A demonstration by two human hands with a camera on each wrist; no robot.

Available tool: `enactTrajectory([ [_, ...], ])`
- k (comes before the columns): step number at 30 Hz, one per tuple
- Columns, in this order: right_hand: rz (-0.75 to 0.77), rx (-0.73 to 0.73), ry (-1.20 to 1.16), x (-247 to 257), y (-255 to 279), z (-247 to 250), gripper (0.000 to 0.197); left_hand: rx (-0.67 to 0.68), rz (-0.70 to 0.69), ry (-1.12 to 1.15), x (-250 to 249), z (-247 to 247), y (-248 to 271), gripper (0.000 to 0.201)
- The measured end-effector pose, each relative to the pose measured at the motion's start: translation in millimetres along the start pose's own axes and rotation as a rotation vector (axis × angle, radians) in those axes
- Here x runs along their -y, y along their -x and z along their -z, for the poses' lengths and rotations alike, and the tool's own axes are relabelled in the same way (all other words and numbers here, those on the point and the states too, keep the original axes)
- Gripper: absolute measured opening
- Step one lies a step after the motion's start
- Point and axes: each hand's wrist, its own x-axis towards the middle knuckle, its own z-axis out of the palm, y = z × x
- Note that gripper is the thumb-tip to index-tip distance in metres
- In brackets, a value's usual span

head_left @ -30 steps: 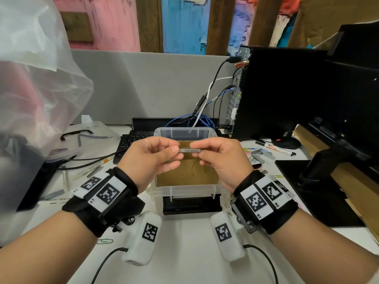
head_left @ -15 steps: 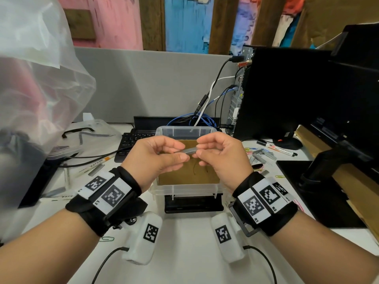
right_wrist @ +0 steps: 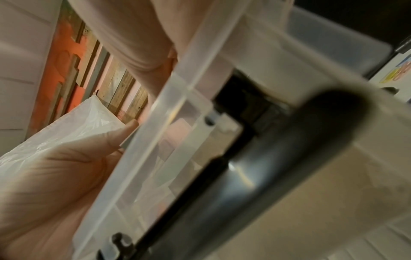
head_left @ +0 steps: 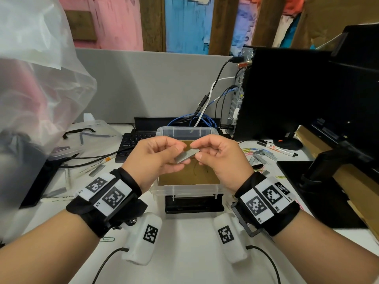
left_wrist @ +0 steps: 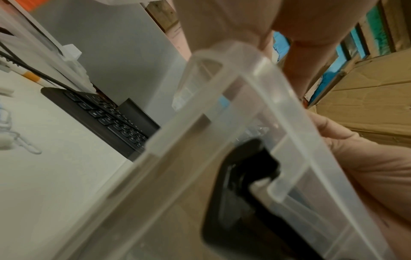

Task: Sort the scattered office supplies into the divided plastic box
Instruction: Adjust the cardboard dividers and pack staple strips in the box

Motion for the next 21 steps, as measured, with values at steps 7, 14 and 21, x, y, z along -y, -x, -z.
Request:
enactTrajectory([
  [7,0.024,-0.007,0.025,1,1,0,0.030,0.042,0.018,-0.128,0,0,-2,0.022],
  [14,-0.043,0.060,0.188,0,0,-7,0.063,-0.048,0.005,-0.129,2,-3,-5,0.016],
  [21,0.055,0.039,0.459,-3,0,-10,0.048,-0.047,-0.016,-0.183,3,-4,-4,0.018],
])
